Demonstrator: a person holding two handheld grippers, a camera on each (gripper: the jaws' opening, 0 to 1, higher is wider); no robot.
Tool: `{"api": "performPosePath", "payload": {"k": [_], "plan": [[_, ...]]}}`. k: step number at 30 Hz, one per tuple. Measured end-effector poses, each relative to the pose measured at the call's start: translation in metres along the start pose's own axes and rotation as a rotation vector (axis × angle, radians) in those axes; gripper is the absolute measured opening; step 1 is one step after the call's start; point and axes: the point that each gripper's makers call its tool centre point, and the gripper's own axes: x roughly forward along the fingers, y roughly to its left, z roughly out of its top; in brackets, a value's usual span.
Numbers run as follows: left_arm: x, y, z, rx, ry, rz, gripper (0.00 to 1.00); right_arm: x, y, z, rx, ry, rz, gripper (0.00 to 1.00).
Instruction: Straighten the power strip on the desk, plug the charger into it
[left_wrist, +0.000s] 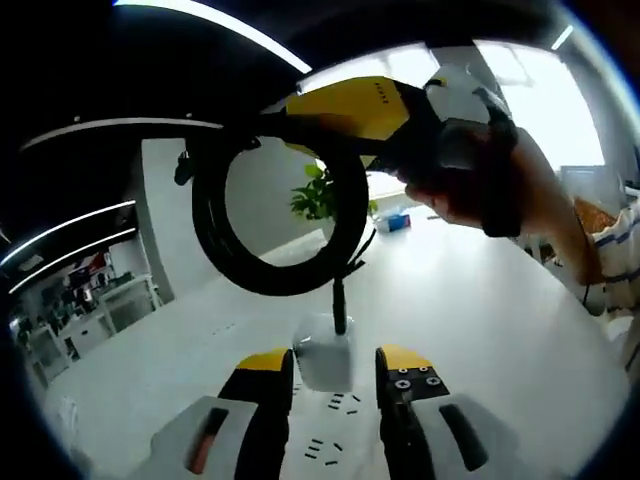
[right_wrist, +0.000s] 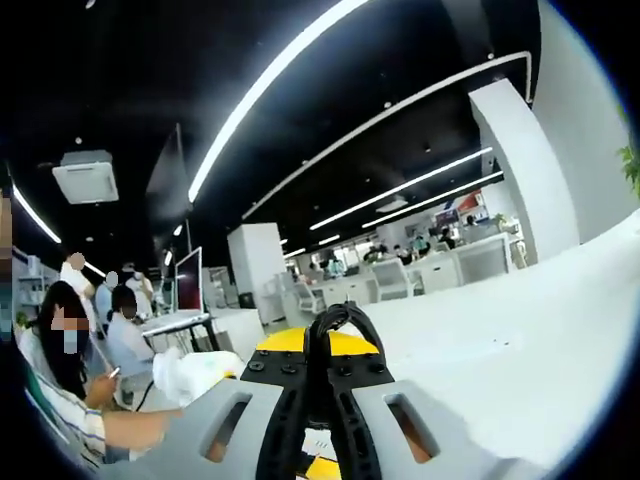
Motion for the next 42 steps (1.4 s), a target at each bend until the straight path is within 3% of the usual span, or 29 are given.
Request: {"api": "performPosePath", "payload": {"k": [4, 6, 18, 35, 42], "plan": [[0.001, 0.005, 0.005, 0.025, -0.024, -0.018, 0.31, 0.003, 0.001, -0.004, 0.105, -0.005, 0.021, 0.02], [0.001, 0.006, 0.007, 0.042, -0.030, -0.033, 0.27, 0.003, -0.001, -0.004, 0.109, -0.011, 0.017, 0.02], [0.002, 0.002, -0.005, 0.125, -0.004, -0.078, 0.28, 0.004, 0.002, -0.005, 0.129, -0.021, 0.024, 0.02], [-0.010, -0.002, -0.009, 0.110, 0.015, -0.110, 0.26, 0.002, 0.004, -0.006, 0.166, -0.021, 0.030, 0.02], [-0.009, -0.003, -0.009, 0.088, -0.004, -0.110, 0.26, 0.001, 0.002, -0.004, 0.181, -0.033, 0.030, 0.02]]}}
